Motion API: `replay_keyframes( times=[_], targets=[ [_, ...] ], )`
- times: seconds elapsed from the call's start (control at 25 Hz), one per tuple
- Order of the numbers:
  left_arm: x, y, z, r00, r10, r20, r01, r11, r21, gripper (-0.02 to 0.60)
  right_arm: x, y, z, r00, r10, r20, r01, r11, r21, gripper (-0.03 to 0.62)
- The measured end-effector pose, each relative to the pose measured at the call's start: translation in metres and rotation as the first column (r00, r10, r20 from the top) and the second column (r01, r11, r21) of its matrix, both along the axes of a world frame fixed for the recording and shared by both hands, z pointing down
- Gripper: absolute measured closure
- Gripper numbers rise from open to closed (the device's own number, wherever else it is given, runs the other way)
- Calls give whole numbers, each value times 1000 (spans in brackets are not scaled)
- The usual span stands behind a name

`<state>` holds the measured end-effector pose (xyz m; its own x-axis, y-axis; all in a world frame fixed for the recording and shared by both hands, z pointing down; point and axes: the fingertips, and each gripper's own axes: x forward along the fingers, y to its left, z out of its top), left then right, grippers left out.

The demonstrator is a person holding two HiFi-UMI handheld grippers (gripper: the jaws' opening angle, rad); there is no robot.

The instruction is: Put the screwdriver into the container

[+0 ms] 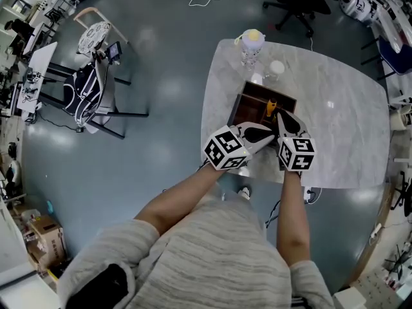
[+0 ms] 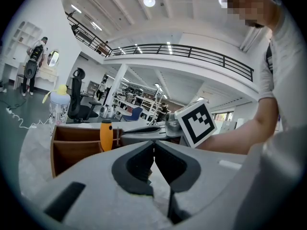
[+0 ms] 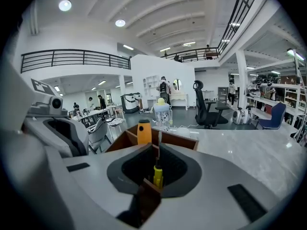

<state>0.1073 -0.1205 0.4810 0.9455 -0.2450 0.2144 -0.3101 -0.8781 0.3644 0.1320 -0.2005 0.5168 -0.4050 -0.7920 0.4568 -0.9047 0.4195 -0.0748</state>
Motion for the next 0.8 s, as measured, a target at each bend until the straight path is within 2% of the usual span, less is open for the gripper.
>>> replay_keyframes(
  times=[0.48, 0.8],
  targets=[
    [2, 9, -11, 1000, 6, -13, -6, 1000, 26, 561, 7, 24, -37, 999, 18, 27, -19, 997, 68, 572],
    [-1, 14, -20, 999, -1, -35, 3, 998, 66, 561, 7, 59, -70, 992, -10, 123, -9, 988, 153, 572]
  ],
)
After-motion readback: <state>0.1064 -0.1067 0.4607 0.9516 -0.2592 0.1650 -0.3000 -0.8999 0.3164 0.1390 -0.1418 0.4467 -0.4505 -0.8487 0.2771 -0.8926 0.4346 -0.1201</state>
